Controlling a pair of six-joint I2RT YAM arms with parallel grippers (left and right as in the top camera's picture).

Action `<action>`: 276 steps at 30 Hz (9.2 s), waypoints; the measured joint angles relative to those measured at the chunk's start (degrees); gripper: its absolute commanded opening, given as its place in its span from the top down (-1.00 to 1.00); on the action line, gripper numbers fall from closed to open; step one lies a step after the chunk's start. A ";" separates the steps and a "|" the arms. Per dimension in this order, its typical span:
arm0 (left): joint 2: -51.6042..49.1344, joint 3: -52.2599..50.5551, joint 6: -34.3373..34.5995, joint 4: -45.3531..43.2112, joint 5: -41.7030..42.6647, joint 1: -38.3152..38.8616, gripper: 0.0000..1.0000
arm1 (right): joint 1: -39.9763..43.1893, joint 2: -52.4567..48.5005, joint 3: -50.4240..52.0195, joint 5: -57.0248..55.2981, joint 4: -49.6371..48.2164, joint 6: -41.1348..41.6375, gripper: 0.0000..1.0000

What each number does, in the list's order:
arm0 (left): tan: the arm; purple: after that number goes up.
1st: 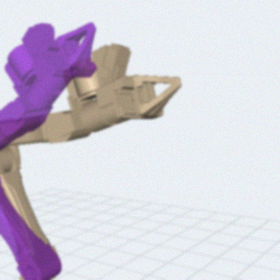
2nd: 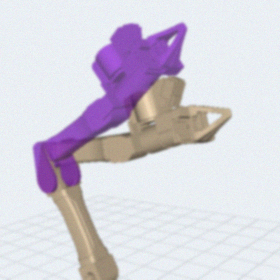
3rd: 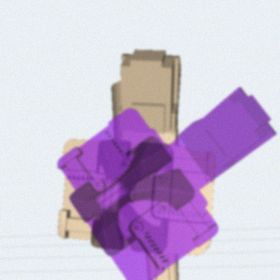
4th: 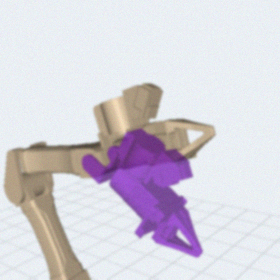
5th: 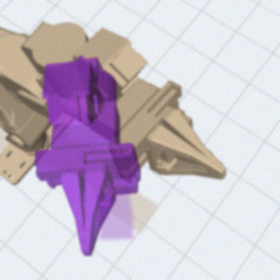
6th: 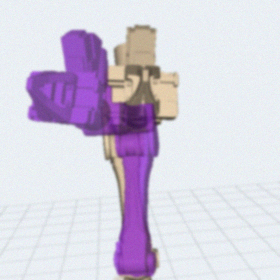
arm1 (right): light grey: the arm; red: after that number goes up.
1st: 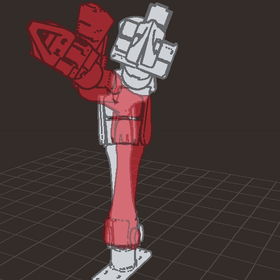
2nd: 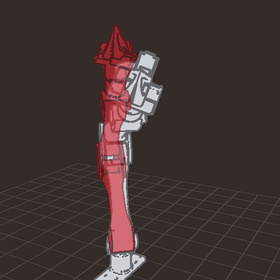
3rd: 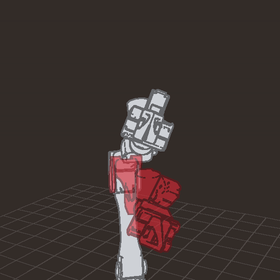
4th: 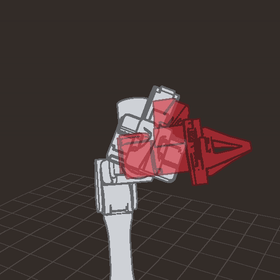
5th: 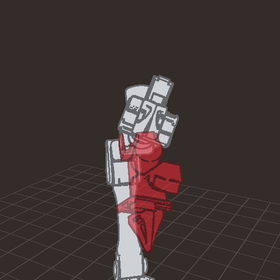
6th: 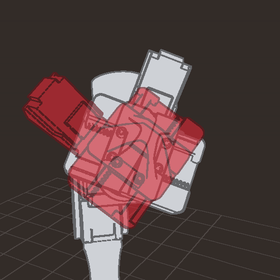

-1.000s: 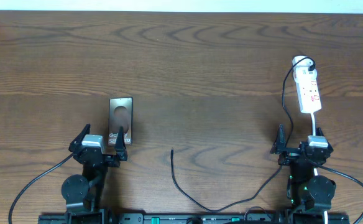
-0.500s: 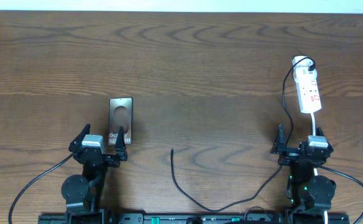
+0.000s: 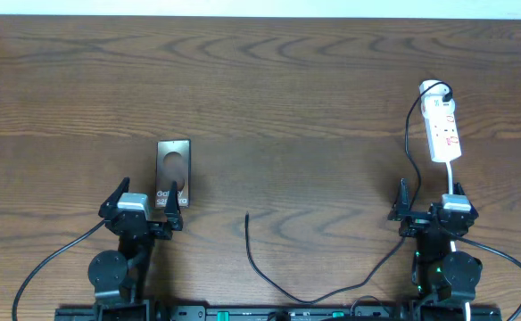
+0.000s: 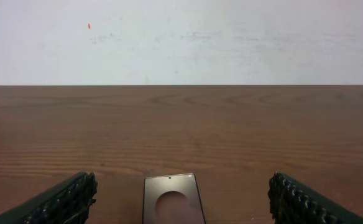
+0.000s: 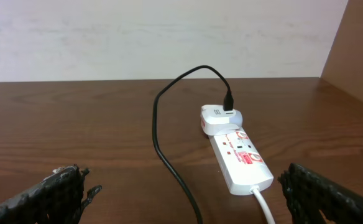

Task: Plug charger to phone and switch on socket

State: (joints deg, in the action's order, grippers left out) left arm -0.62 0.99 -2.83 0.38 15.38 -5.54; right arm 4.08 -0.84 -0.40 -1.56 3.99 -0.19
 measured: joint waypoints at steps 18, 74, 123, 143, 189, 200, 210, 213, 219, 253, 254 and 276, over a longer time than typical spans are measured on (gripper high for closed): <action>0.00 0.00 0.02 0.00 0.00 0.02 -0.82 | 0.00 0.00 0.00 0.00 0.00 0.00 -0.98; 0.00 0.00 0.02 0.00 0.00 0.00 -0.81 | 0.00 0.00 0.00 0.00 0.00 0.00 -0.99; -84.61 74.12 -4.13 62.20 -0.81 0.02 -0.82 | 0.00 0.15 0.00 -0.42 -0.04 0.00 -0.99; -85.74 74.12 -5.16 60.08 -1.16 0.02 -0.96 | 0.00 0.15 0.00 -0.42 -0.04 0.00 -0.99; -105.66 73.11 -0.13 50.27 -10.82 7.26 -0.96 | 0.00 0.15 0.00 -0.42 -0.04 0.00 -0.99; -105.66 70.88 -0.15 49.83 -10.08 7.26 -0.95 | 0.00 0.15 0.00 -0.39 -0.04 0.00 -0.98; -105.68 67.47 -0.15 45.66 -9.29 7.26 -0.96 | 0.00 0.15 0.00 -0.42 -0.04 0.00 -0.98; -105.68 66.97 -0.15 45.62 -9.29 7.26 -0.96 | 0.00 0.15 0.00 -0.42 -0.04 0.00 -0.99; -105.68 66.97 -0.15 44.15 -9.29 7.26 -0.96 | 0.00 0.15 0.00 -0.42 -0.04 0.00 -0.98; -105.68 65.35 -0.15 42.58 -9.79 7.26 -0.96 | 0.00 0.15 0.00 -0.42 -0.04 0.00 -0.99; -105.68 64.72 -0.15 42.29 -9.79 7.26 -0.96 | 0.00 0.15 0.00 -0.42 -0.04 0.00 -0.98; -105.68 62.25 -0.15 38.93 -9.99 7.26 -0.95 | 0.00 0.15 0.00 -0.42 -0.04 0.00 -0.98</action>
State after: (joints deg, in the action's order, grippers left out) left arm -106.30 63.24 -2.98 39.31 5.39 1.72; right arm 4.08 -0.69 -0.40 -1.98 3.95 -0.19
